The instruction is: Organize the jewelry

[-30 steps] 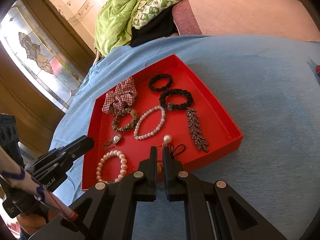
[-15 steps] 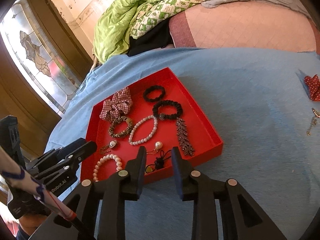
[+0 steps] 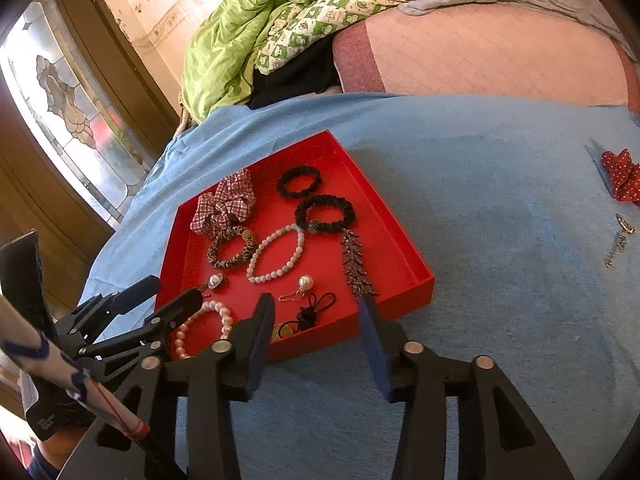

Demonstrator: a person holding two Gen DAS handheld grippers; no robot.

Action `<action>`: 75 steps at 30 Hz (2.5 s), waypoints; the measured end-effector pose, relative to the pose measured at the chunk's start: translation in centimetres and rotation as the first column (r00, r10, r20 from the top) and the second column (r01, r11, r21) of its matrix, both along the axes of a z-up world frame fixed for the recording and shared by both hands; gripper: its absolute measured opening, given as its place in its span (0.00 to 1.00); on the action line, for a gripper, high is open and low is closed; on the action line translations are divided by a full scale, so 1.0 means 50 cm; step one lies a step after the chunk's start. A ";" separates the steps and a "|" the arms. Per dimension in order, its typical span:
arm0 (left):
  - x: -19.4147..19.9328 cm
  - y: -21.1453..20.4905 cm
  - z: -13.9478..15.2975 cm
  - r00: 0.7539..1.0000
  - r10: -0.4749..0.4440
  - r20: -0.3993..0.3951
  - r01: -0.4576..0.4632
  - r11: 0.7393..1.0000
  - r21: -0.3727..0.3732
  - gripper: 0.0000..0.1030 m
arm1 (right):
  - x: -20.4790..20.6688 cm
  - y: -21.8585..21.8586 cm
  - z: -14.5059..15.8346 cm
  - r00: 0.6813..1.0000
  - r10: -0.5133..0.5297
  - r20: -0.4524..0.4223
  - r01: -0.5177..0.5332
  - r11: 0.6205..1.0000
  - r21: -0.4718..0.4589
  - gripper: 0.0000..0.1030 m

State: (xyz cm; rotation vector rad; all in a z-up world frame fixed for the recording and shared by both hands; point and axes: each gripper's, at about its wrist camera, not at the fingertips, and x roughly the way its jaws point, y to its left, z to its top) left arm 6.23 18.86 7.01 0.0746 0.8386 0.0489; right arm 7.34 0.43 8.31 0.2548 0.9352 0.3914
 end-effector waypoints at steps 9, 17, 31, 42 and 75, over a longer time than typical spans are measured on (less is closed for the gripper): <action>-0.006 -0.001 0.006 0.996 0.073 0.050 -0.075 0.996 0.053 0.87 | -0.010 -0.019 0.007 0.998 -0.066 0.014 0.067 0.993 -0.095 0.82; -0.061 -0.010 0.050 0.971 0.172 0.167 -0.186 0.980 0.071 0.88 | -0.078 -0.030 0.051 0.983 -0.105 0.151 0.149 0.936 -0.318 0.91; -0.310 -0.122 0.130 0.953 0.122 0.279 -0.152 0.984 0.089 1.00 | -0.338 -0.089 0.118 0.945 -0.089 0.314 0.229 0.865 -0.445 0.94; -0.432 -0.179 0.109 0.945 0.060 0.323 -0.117 0.980 0.162 1.00 | -0.443 -0.090 0.134 0.923 -0.038 0.384 0.229 0.855 -0.465 0.96; -0.400 -0.149 0.089 0.961 0.124 0.247 -0.156 0.981 0.116 1.00 | -0.424 -0.069 0.103 0.943 -0.012 0.332 0.181 0.857 -0.483 0.96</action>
